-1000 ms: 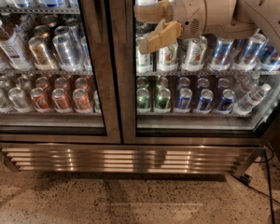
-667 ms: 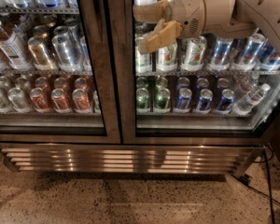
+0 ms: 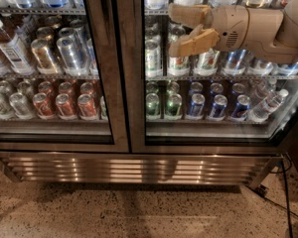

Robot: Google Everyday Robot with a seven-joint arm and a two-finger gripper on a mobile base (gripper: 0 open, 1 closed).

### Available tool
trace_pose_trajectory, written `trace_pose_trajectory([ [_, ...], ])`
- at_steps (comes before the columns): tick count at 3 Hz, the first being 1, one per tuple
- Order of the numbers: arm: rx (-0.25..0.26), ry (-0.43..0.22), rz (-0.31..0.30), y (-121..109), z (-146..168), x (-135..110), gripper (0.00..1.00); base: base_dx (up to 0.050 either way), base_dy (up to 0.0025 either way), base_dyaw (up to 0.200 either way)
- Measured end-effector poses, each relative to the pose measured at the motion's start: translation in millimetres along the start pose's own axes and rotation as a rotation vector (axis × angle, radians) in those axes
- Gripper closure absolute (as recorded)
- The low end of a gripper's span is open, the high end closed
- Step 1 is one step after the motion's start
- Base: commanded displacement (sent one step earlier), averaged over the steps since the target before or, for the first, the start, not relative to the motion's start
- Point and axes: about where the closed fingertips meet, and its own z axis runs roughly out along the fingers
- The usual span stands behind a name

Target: Open right fridge door

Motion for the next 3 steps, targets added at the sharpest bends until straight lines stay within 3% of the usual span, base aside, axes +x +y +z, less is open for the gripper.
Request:
trace_pose_trajectory([
  [1,-0.014,0.006,-0.003,1.4,8.8,-3.1,0.0,0.0,0.0,0.0],
  [2,-0.081,0.052,-0.024,18.0,44.4,-1.6,0.0,0.0,0.0,0.0],
  [3,-0.081,0.052,-0.024,18.0,44.4,-1.6,0.0,0.0,0.0,0.196],
])
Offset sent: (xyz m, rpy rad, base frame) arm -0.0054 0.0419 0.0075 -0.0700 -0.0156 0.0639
